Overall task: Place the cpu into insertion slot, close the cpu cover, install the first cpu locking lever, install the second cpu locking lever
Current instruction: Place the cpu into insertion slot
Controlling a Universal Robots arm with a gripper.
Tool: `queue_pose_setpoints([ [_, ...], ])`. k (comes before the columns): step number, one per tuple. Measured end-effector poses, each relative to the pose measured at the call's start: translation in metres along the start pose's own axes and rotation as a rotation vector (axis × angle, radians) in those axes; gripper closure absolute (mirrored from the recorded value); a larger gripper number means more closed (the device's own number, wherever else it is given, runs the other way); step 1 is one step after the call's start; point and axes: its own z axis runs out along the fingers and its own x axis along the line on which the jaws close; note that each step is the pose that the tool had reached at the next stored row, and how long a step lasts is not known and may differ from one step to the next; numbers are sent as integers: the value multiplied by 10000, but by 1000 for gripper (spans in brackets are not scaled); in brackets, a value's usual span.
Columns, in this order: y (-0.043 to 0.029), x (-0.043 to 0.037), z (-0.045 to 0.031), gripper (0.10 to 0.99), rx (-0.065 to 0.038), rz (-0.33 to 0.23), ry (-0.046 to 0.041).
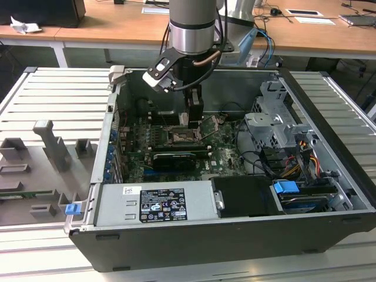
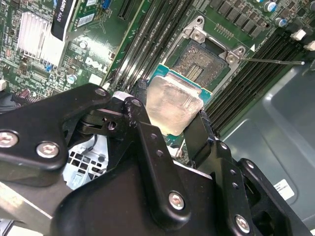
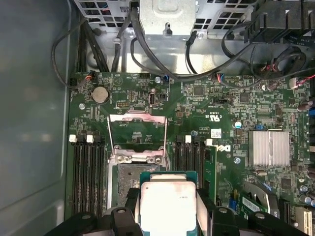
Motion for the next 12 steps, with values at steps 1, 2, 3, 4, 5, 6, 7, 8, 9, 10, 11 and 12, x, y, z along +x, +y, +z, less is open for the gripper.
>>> queue_pose_setpoints([
  [1,-1,0,5,545,0,-1,-1],
  [2,-1,0,12,545,0,0,0],
  [3,-3,0,20,545,0,1,0],
  [4,-3,0,26,545,0,1,-1],
  [5,-4,0,34,545,0,1,-1],
  [6,-4,0,39,545,0,1,-1],
  [7,-5,0,43,545,1,1,0],
  [8,-5,0,47,545,3,1,-1],
  [9,-6,0,63,545,6,2,-1],
  [10,-7,0,81,545,8,1,-1],
  [11,-8,0,93,545,9,1,0],
  [12,-9,0,106,545,17,1,0],
])
